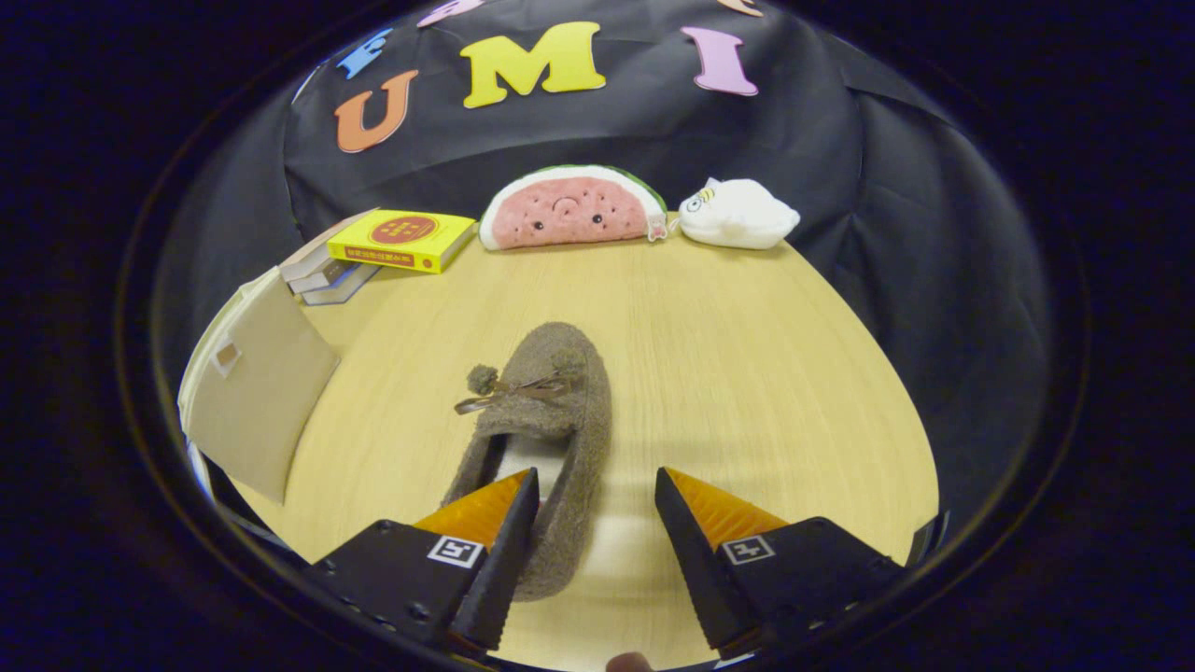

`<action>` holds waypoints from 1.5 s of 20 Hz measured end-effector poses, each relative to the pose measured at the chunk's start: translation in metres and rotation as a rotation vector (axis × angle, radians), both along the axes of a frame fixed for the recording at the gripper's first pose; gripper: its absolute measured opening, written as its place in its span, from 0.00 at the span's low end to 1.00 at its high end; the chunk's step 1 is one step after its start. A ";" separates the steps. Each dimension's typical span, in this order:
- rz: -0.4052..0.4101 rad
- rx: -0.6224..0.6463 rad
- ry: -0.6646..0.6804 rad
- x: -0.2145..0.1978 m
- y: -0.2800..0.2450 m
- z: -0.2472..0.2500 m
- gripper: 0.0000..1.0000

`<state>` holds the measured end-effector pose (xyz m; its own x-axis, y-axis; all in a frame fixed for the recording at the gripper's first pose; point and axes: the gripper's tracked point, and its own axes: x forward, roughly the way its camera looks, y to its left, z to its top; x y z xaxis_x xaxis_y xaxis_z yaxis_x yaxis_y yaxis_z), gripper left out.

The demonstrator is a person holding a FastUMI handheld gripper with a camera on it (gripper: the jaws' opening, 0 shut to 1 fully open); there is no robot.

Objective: Open the storage box then place both shoes into the box .Put the left shoe in first, then the right shoe, with the right side of both shoes facing outward in a uniform manner.

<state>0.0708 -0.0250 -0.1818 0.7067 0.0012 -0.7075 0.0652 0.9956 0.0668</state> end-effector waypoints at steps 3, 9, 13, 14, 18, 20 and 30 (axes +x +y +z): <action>0.002 0.057 0.021 0.005 0.008 -0.011 0.55; -0.031 0.035 0.029 0.013 0.003 -0.014 0.28; -0.026 0.121 0.033 0.011 0.013 -0.014 0.01; -0.027 0.144 0.031 0.009 0.015 -0.014 0.00; -0.038 0.257 0.041 0.006 0.027 -0.010 0.00; -0.038 0.267 0.024 0.005 0.028 -0.002 0.00; -0.013 0.296 -0.081 -0.004 0.069 0.069 0.00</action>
<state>0.0671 0.0445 -0.1129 0.7621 0.1893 -0.6191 0.0609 0.9311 0.3597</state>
